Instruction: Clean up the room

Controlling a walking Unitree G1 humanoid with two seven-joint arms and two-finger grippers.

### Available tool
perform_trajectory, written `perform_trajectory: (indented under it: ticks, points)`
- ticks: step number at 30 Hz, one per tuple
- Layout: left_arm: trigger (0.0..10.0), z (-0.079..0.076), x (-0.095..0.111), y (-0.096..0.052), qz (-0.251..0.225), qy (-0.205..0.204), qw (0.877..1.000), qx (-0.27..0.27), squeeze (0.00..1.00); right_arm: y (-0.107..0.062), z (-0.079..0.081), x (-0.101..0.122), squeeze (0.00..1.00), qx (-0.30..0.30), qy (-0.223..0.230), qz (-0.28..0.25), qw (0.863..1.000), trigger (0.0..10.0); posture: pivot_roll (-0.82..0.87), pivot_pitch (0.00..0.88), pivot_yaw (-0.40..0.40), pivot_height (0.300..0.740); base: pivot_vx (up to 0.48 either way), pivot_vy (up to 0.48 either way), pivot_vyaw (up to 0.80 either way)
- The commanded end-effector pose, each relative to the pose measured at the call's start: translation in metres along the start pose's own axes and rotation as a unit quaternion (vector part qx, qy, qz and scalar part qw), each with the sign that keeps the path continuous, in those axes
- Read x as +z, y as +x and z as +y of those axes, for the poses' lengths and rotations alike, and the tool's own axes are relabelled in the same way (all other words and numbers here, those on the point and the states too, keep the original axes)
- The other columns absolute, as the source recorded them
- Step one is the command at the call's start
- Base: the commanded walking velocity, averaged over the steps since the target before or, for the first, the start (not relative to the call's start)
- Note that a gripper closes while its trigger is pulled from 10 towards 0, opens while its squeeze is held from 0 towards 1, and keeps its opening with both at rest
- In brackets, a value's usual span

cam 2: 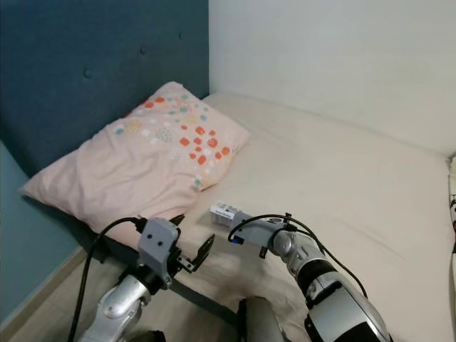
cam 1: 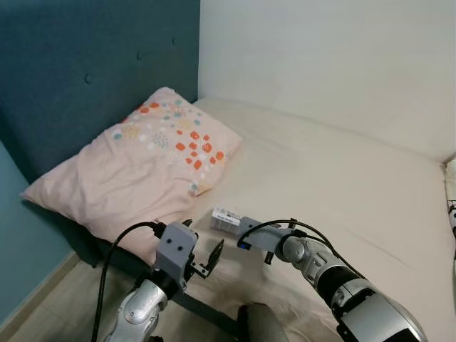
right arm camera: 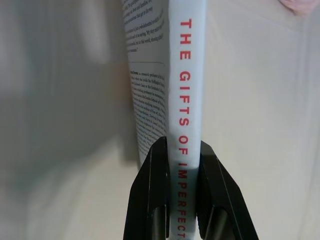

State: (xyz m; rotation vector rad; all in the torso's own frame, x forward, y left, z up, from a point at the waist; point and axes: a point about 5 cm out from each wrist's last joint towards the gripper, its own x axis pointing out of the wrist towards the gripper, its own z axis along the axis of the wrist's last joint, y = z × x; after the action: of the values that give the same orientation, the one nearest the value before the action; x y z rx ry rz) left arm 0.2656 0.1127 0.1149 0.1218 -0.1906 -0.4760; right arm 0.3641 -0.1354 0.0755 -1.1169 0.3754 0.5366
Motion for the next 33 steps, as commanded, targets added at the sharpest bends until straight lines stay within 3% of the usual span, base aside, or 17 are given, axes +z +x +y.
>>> perform_trajectory:
  ticks: [1, 8, 11, 13, 15, 17, 18, 23, 25, 28, 30, 33]
  points:
    - [10.0, 0.004, 0.001, -0.003, 0.007, 0.000, 1.000, 0.010, 0.00, 0.001, 0.007, -0.001, 0.00, 0.004, -0.014, -0.001, 1.000, 10.0, 0.04, 0.295, -0.135, 0.601, 0.000, 0.000, 0.00]
    - [10.0, 0.014, 0.009, -0.002, 0.003, 0.013, 1.000, 0.027, 0.00, 0.002, 0.012, 0.000, 0.00, -0.011, -0.067, 0.004, 0.998, 10.0, 0.05, 0.317, -0.132, 0.601, 0.000, 0.000, 0.00]
    - [10.0, 0.018, 0.012, -0.002, 0.001, 0.014, 0.999, 0.032, 0.00, 0.000, -0.002, -0.003, 0.00, -0.051, -0.061, 0.018, 0.997, 10.0, 0.05, 0.306, -0.132, 0.601, 0.000, 0.000, 0.00]
    - [10.0, 0.021, 0.014, -0.001, 0.001, 0.015, 0.999, 0.036, 0.00, -0.003, -0.024, -0.007, 0.00, -0.111, -0.055, 0.027, 0.992, 10.0, 0.05, 0.290, -0.130, 0.601, 0.000, 0.000, 0.00]
    - [10.0, 0.023, 0.015, -0.001, 0.002, 0.014, 0.999, 0.040, 0.00, -0.006, -0.037, -0.007, 0.00, -0.143, -0.049, 0.024, 0.988, 10.0, 0.04, 0.288, -0.128, 0.601, 0.000, 0.000, 0.00]
    - [10.0, 0.023, 0.015, -0.001, 0.002, 0.013, 0.999, 0.041, 0.00, -0.005, -0.033, -0.005, 0.00, -0.128, -0.045, 0.019, 0.991, 10.0, 0.04, 0.282, -0.124, 0.601, 0.000, 0.000, 0.00]
    - [10.0, 0.022, 0.014, 0.000, 0.002, 0.011, 0.999, 0.040, 0.00, -0.002, -0.021, -0.002, 0.00, -0.088, -0.044, 0.013, 0.995, 10.0, 0.05, 0.277, -0.118, 0.601, 0.000, 0.000, 0.00]
    - [10.0, 0.019, 0.014, 0.003, 0.004, 0.012, 0.999, 0.029, 0.00, 0.001, -0.004, 0.000, 0.00, -0.048, -0.042, 0.016, 0.998, 10.0, 0.05, 0.278, -0.118, 0.601, 0.000, 0.000, 0.00]
    - [10.0, 0.018, 0.014, 0.003, 0.004, 0.013, 1.000, 0.027, 0.00, 0.002, 0.000, 0.001, 0.00, -0.041, -0.021, 0.022, 0.999, 10.0, 0.05, 0.276, -0.118, 0.601, 0.000, 0.000, 0.00]
    - [10.0, 0.018, 0.014, 0.003, 0.005, 0.013, 1.000, 0.018, 0.00, 0.006, 0.008, 0.016, 0.00, -0.023, 0.100, 0.017, 0.995, 10.0, 0.05, 0.276, -0.115, 0.601, 0.000, 0.000, 0.00]
    - [10.0, 0.019, 0.015, 0.003, 0.006, 0.014, 1.000, 0.016, 0.00, 0.008, 0.007, 0.029, 0.00, -0.023, 0.145, 0.005, 0.989, 10.0, 0.05, 0.274, -0.115, 0.601, 0.000, 0.000, 0.00]
    - [10.0, 0.019, 0.015, 0.003, 0.006, 0.014, 1.000, 0.016, 0.00, 0.008, 0.006, 0.033, 0.00, -0.024, 0.155, 0.000, 0.988, 10.0, 0.05, 0.273, -0.116, 0.601, 0.000, 0.000, 0.00]
